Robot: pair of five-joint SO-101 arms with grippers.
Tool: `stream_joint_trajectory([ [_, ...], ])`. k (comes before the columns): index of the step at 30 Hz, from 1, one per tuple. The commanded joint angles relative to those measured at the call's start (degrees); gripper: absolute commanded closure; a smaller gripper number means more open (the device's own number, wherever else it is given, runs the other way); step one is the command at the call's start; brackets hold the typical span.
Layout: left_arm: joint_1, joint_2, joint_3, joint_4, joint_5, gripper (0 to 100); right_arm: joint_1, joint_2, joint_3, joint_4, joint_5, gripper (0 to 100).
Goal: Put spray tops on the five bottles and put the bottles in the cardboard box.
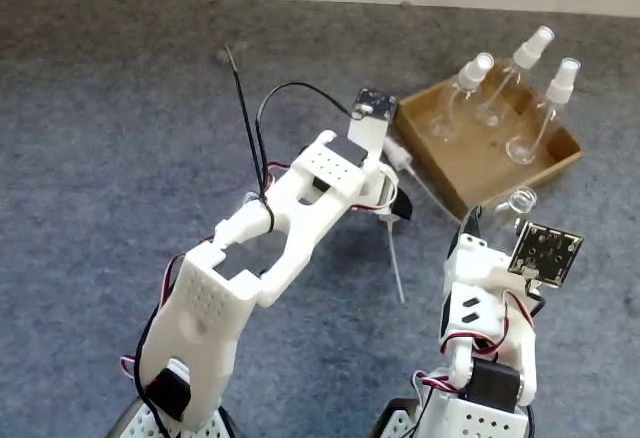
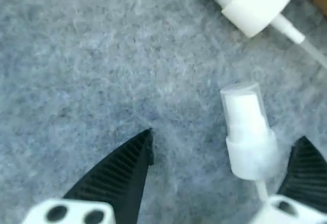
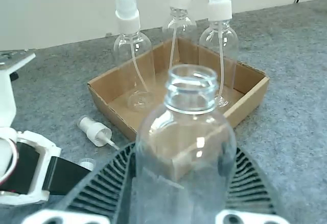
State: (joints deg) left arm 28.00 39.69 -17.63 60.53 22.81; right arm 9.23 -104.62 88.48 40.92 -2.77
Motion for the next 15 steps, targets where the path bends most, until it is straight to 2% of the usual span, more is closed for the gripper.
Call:
stream_joint_trajectory([
  [1,-3.0,0.0,-2.9,0.4,0.0,63,0.8,-0.7,-0.7,-1.8,-0.3,83.9],
  [3,-3.4,0.0,-2.8,0.4,-0.1,65,0.8,-0.7,-0.7,-1.8,-0.3,83.9],
  [5,-3.4,0.0,-2.9,0.4,-0.3,71,0.8,-0.7,-0.7,-1.8,-0.3,83.9],
  [10,-3.3,0.4,-2.9,0.2,-8.4,90,0.8,-0.7,-0.7,-1.8,-0.4,83.9],
  [15,-3.4,0.0,-2.8,2.0,-13.8,93,0.8,-0.7,-0.7,-1.8,-0.4,83.9],
])
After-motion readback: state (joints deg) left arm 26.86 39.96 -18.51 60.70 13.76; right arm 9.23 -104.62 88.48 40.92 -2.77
